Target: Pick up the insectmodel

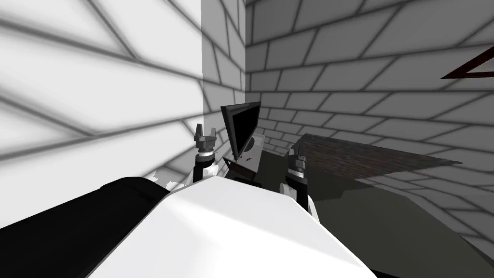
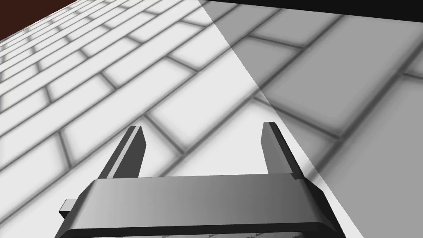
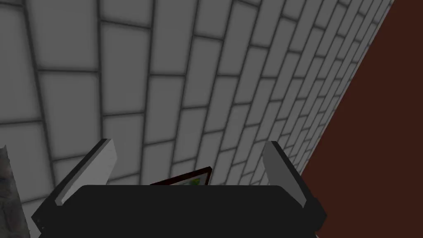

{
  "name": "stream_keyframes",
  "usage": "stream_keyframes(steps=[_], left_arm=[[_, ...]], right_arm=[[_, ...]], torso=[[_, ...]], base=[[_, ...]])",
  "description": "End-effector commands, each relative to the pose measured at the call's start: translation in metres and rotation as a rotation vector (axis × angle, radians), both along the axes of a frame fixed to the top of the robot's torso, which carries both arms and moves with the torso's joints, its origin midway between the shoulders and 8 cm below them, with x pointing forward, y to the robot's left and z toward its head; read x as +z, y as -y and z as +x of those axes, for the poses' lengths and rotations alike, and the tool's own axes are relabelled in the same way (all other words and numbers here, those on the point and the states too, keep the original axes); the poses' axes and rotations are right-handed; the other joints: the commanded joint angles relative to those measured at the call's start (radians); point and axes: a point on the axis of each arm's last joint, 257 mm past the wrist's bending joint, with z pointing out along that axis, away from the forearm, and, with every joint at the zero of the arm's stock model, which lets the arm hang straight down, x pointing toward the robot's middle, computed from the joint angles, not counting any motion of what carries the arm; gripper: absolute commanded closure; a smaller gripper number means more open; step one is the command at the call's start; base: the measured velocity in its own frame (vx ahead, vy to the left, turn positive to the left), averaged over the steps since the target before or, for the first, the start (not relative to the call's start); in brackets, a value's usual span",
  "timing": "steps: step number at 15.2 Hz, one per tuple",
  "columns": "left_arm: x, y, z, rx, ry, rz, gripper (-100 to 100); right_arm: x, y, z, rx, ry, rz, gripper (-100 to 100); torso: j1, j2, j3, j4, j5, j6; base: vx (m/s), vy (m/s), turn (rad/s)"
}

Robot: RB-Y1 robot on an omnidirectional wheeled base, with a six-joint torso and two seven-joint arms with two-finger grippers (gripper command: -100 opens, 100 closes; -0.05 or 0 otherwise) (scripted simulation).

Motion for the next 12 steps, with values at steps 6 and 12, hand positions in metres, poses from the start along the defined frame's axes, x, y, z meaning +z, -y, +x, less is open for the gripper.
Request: stream_keyframes(steps=[6, 12], left_arm=[[0.0, 0.0, 0.0, 0.0, 0.0, 0.0, 0], [0.0, 0.0, 0.0, 0.0, 0.0, 0.0, 0]], right_arm=[[-0.042, -0.02, 0.02, 0.068, -0.11, -0.001, -100], [-0.104, -0.05, 0.037, 0.15, -0.267, -0.017, -100]], torso=[[-0.006, 0.002, 0.001, 0.0, -0.001, -0.001], [-0.006, 0.001, 0.001, 0.0, -0.001, 0.0]], base=[[-0.026, -0.065, 0.242], [-0.033, -0.072, 0.267]])
